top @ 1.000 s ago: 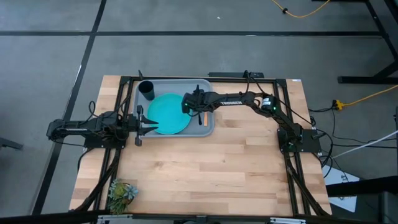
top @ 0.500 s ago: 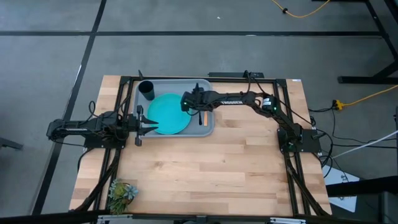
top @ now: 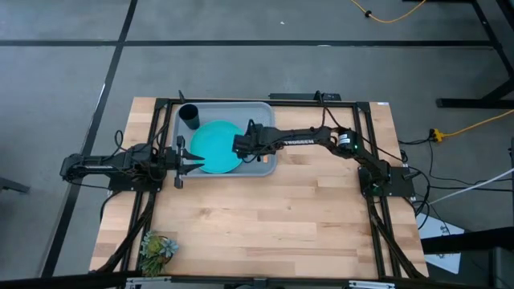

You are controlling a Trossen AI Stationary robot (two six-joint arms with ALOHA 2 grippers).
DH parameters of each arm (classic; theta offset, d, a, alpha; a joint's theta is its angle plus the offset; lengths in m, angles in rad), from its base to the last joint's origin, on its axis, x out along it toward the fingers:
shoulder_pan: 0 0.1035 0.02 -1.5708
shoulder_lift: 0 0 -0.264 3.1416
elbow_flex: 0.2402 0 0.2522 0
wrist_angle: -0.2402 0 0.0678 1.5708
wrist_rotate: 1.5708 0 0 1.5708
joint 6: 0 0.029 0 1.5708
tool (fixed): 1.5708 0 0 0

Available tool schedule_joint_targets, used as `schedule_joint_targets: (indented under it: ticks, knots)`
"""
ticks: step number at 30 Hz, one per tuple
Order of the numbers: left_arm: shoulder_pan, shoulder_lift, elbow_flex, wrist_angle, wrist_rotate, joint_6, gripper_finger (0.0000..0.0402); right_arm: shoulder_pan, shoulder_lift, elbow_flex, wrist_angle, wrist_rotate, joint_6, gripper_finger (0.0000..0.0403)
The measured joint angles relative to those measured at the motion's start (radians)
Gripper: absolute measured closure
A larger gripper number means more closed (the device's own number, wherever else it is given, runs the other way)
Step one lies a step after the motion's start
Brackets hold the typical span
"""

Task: Pick and place plate/cup/fork/spoon on tray
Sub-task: Adjust the yellow fork on the serving tray

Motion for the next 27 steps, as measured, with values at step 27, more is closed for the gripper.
schedule_joint_targets:
  ticks: [27]
  knots:
    - [0.000,0.000,0.000,0.000,0.000,0.000,0.0321,0.055,0.049,-0.002,-0.062,0.018,0.034,0.0400]
